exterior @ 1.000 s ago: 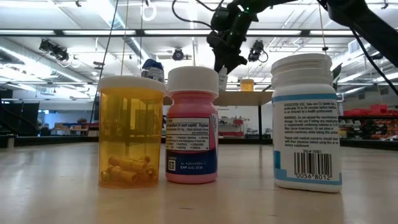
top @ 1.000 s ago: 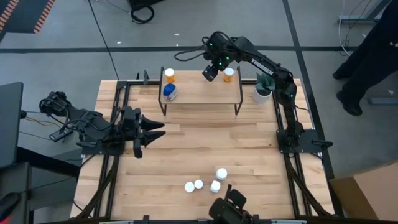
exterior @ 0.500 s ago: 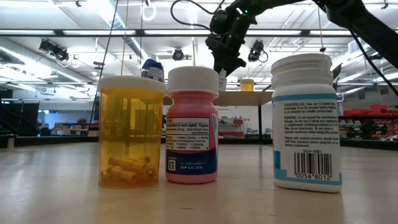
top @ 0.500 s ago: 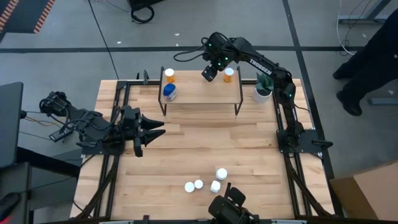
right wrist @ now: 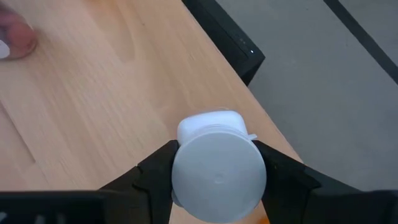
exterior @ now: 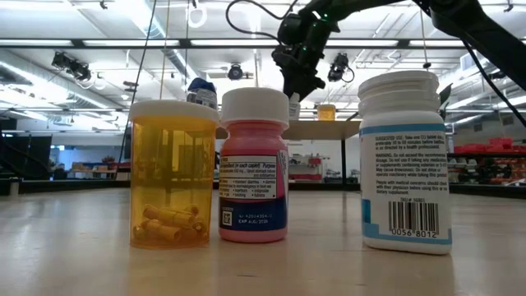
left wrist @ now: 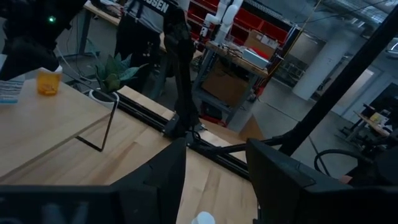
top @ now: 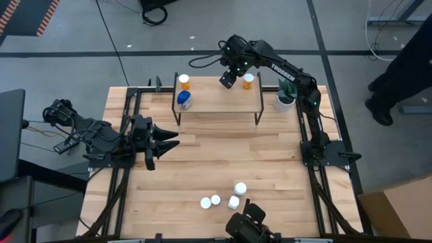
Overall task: Pick and place medicine bottles onto shelf by color
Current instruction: Put the top blue and white bottle on the shelf
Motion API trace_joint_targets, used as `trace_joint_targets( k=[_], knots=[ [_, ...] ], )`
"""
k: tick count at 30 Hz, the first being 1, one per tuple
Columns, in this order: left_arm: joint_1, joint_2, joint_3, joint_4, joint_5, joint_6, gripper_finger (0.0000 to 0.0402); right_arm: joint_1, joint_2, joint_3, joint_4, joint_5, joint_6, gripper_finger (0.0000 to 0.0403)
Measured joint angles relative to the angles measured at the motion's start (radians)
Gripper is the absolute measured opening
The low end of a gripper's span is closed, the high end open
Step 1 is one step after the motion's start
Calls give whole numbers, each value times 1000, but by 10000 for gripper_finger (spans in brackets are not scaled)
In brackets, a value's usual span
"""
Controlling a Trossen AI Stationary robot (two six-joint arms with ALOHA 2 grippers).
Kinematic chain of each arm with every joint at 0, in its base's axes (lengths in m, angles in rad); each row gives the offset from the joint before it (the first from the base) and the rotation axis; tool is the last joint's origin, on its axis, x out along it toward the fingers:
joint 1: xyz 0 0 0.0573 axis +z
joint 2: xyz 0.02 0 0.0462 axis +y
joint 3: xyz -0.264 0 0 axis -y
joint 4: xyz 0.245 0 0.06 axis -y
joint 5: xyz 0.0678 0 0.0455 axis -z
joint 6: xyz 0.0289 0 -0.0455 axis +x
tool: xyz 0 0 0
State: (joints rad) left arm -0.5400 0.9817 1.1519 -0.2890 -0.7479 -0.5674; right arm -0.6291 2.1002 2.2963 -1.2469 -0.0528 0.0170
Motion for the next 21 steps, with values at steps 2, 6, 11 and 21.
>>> trace_joint_targets(
  k=[2,6,11,21],
  knots=[
    [0,0,0,0,0,0,173,-1,0,0,0,0,-3,201],
    [0,0,0,0,0,0,173,-1,0,0,0,0,-5,209],
    [0,0,0,0,0,1,177,2,0,0,0,-6,-13,214],
    [0,0,0,0,0,1,173,4,0,0,0,-8,-33,216]
  ],
)
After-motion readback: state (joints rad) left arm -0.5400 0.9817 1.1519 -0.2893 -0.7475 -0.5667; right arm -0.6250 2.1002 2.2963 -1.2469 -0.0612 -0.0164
